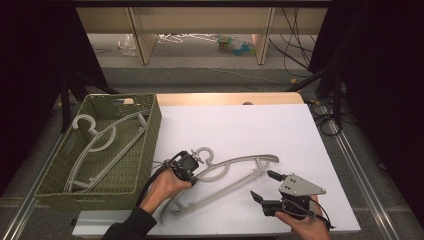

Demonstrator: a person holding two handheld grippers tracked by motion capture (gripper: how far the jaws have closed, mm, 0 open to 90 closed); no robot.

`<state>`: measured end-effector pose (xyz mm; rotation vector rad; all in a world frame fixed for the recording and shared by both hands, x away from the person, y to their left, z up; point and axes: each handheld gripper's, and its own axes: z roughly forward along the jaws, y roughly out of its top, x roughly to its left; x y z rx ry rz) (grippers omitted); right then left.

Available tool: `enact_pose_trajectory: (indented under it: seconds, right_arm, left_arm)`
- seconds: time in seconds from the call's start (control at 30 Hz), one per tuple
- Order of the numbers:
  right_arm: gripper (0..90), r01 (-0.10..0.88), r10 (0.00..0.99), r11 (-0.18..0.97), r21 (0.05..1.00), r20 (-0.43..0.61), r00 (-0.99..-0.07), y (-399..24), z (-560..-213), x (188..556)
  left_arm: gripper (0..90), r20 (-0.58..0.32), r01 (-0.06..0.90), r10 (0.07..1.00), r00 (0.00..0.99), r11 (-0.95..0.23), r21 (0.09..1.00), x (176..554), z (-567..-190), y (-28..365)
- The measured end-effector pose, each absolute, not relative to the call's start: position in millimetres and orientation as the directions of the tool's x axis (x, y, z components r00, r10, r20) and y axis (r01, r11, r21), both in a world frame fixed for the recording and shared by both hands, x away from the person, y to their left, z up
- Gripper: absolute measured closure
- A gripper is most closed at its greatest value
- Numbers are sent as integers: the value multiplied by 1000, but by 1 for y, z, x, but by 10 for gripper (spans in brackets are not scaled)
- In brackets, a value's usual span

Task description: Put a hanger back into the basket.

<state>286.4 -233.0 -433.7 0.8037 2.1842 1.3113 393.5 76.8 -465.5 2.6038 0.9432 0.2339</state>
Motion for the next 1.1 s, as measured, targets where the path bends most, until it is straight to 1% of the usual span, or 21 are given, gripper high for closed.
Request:
enact_pose_trajectory:
  seconds: [0.07, 0.13, 0.27, 0.3, 0.4, 0.43, 0.57, 0.6, 0.63, 0.67, 0.7, 0.83, 0.9, 0.93, 0.97, 1.03, 1.1]
  right_arm:
    - [200, 243, 688, 374, 895, -92, -720, -233, -434, 286]
    - [200, 242, 688, 373, 896, -93, -719, -233, -434, 287]
    - [200, 241, 679, 378, 894, -91, -728, -233, -433, 287]
    - [200, 248, 683, 379, 892, -88, -725, -233, -433, 287]
    - [202, 239, 676, 388, 890, -98, -730, -232, -432, 291]
    - [203, 235, 673, 397, 887, -107, -732, -231, -432, 294]
    - [204, 209, 661, 429, 879, -147, -736, -227, -430, 314]
    - [206, 213, 661, 434, 875, -148, -736, -226, -430, 319]
    - [212, 205, 659, 439, 875, -158, -735, -224, -431, 326]
    - [219, 211, 658, 450, 868, -162, -736, -223, -432, 333]
    - [227, 220, 661, 461, 860, -168, -731, -221, -433, 341]
    - [254, 200, 631, 564, 801, -261, -731, -210, -441, 368]
    - [267, 189, 604, 615, 766, -303, -737, -202, -448, 380]
    - [307, 192, 597, 630, 753, -310, -740, -199, -451, 385]
    - [332, 200, 591, 640, 742, -310, -745, -195, -454, 389]
    - [340, 192, 558, 693, 695, -348, -754, -189, -460, 395]
    - [372, 172, 529, 721, 671, -373, -762, -184, -463, 399]
  left_arm:
    - [744, 33, 582, 643, 765, -713, 392, 393, -466, 77]
    - [807, 61, 544, 609, 791, -746, 385, 391, -465, 76]
    - [813, 56, 535, 609, 791, -733, 420, 391, -465, 80]
    - [814, 68, 549, 648, 759, -692, 468, 389, -467, 81]
    - [814, 100, 528, 639, 763, -705, 474, 388, -462, 84]
    - [814, 123, 522, 648, 752, -699, 489, 386, -461, 84]
    - [813, 137, 504, 637, 759, -707, 496, 380, -457, 85]
    - [813, 136, 501, 645, 752, -693, 518, 378, -458, 84]
    - [813, 146, 489, 625, 767, -716, 499, 377, -454, 85]
    - [814, 146, 486, 634, 759, -702, 521, 374, -455, 84]
    - [813, 161, 472, 626, 763, -710, 522, 371, -454, 84]
    - [813, 168, 466, 620, 766, -717, 518, 366, -449, 86]
    - [814, 183, 449, 616, 766, -718, 532, 363, -449, 86]
    - [814, 181, 450, 609, 773, -726, 520, 362, -447, 86]
    - [814, 182, 443, 609, 772, -721, 533, 361, -448, 85]
    - [814, 191, 433, 602, 776, -727, 533, 358, -447, 85]
    - [814, 194, 430, 600, 776, -729, 532, 356, -447, 84]
